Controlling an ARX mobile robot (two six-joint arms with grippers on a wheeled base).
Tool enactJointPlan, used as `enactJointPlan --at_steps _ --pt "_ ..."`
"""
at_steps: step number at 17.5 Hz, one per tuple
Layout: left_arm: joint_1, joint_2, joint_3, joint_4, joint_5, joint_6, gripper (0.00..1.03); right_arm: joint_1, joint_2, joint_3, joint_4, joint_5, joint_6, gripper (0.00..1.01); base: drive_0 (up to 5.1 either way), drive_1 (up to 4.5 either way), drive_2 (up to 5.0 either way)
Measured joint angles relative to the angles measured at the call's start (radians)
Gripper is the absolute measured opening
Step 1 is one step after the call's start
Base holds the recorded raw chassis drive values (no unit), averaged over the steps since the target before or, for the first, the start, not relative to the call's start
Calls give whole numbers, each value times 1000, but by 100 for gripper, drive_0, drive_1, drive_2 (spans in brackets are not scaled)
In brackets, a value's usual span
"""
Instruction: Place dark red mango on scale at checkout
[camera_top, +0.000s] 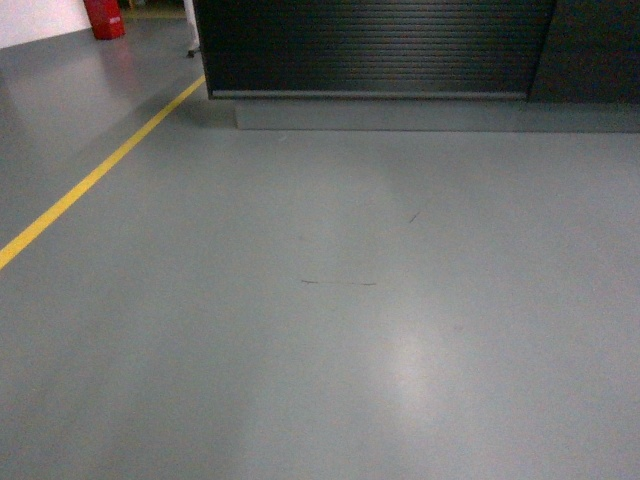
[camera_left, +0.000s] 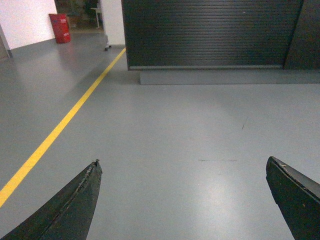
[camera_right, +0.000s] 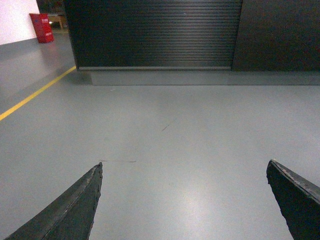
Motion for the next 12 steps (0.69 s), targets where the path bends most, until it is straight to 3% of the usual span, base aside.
enactJointPlan --at_steps 12 --pt "0 0 0 0 0 0 98 0 0 0 0 0 0 98 0 0 0"
